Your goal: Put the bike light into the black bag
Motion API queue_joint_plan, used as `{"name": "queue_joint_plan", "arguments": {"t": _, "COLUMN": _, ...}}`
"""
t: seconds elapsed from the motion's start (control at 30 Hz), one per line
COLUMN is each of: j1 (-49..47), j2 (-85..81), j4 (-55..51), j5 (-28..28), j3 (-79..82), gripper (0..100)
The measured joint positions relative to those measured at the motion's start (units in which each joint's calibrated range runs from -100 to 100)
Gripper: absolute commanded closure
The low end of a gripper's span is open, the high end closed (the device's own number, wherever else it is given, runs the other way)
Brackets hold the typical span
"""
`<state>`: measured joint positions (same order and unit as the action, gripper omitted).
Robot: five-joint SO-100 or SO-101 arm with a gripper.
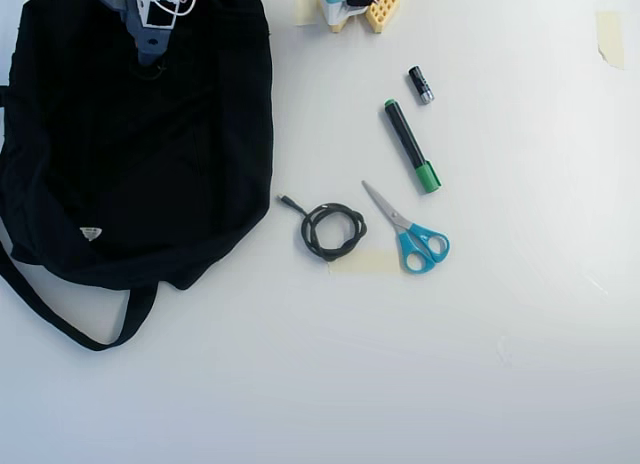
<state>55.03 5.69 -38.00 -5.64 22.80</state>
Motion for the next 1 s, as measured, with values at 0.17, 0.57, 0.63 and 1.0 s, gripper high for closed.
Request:
{"name": "queue_joint_plan", "arguments": {"t": 0.17, "j1": -0.66, "j2": -4.82, "j4": -6.53, "j5": -0.29, "j3": -1.97, "gripper": 67}}
{"name": "queue_joint_plan", "arguments": {"t": 0.57, "j1": -42.03, "j2": -35.78, "j4": -20.35, "j5": -6.59, "j3": -2.52, "gripper": 98}}
{"name": "queue_joint_plan", "arguments": {"t": 0.63, "j1": -43.64, "j2": -37.11, "j4": -20.35, "j5": -7.81, "j3": -0.63, "gripper": 98}}
{"name": "queue_joint_plan", "arguments": {"t": 1.0, "j1": -47.39, "j2": -54.13, "j4": -24.99, "j5": 6.64, "j3": 20.99, "gripper": 98}}
